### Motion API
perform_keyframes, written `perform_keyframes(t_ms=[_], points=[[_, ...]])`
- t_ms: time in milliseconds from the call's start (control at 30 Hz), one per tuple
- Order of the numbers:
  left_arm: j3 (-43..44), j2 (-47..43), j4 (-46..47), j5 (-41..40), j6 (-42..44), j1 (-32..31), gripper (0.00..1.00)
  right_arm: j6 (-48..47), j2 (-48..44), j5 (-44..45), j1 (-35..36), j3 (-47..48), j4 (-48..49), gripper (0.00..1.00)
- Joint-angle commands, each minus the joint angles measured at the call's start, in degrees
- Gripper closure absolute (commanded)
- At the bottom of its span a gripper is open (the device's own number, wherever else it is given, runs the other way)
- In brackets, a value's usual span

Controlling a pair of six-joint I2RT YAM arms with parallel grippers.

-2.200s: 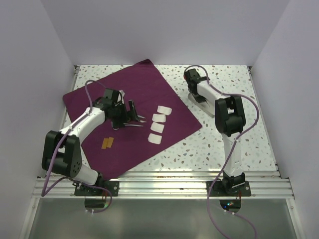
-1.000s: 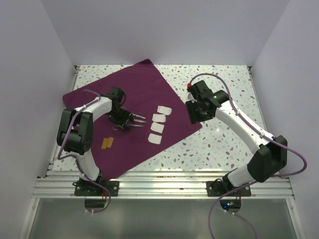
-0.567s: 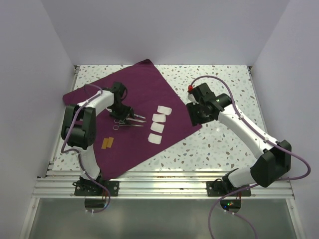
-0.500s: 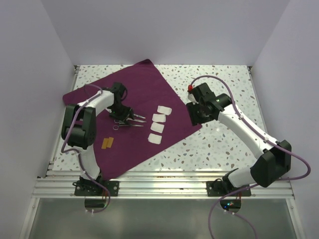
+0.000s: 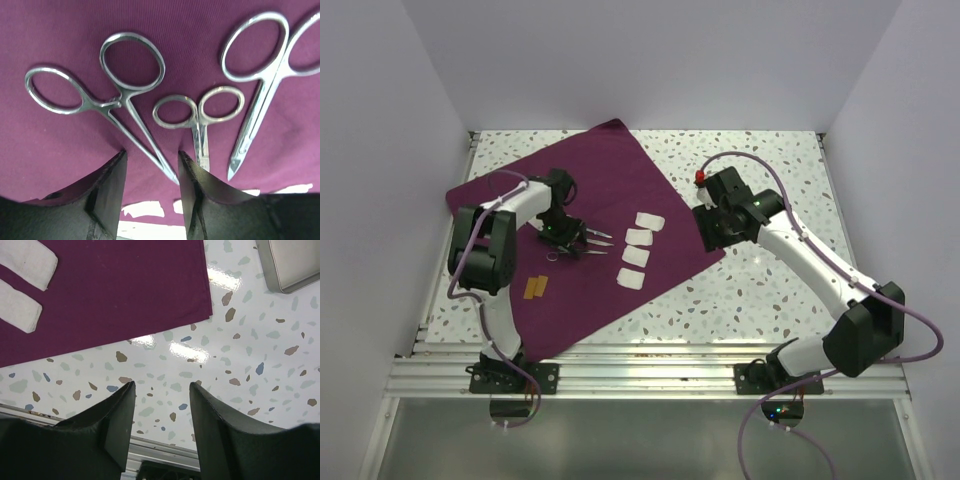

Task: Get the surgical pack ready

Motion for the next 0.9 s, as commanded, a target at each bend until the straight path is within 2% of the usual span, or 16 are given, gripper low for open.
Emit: perform_keyframes(t_ms=[0,233,333,633,833,867], points=[[3.7,1.7,-2.8,-2.6,-2.0,0.4,0.5,-1.1,-2.2,0.2,0.2,-0.8,2.0,0.5],[3.2,3.4,-3.7,-2.8,-2.4,-0.2,0.53,-1.4,-2.2,-0.3,0.1,-0.3,2.1,0.5],[3.3,3.9,-4.4,-2.8,-2.5,-0.2,0.64,-1.4,-2.4,-0.4,0.1,-0.3,2.0,0.5],[1.4,3.7,-2.7,-1.9,-3.0,-0.5,0.78,-1.7,-2.9,-0.2,0.1,-0.5,2.4,0.5],[0.5,2.7,-1.4,-0.5,-3.0,-0.7,1.0,-1.8,-3.2,0.2,0.1,-0.7,2.4,0.5],[0.4,2.4,-1.4,-0.3,-3.0,-0.7,1.0,-1.8,-3.2,0.0,0.2,-0.7,2.5,0.5]])
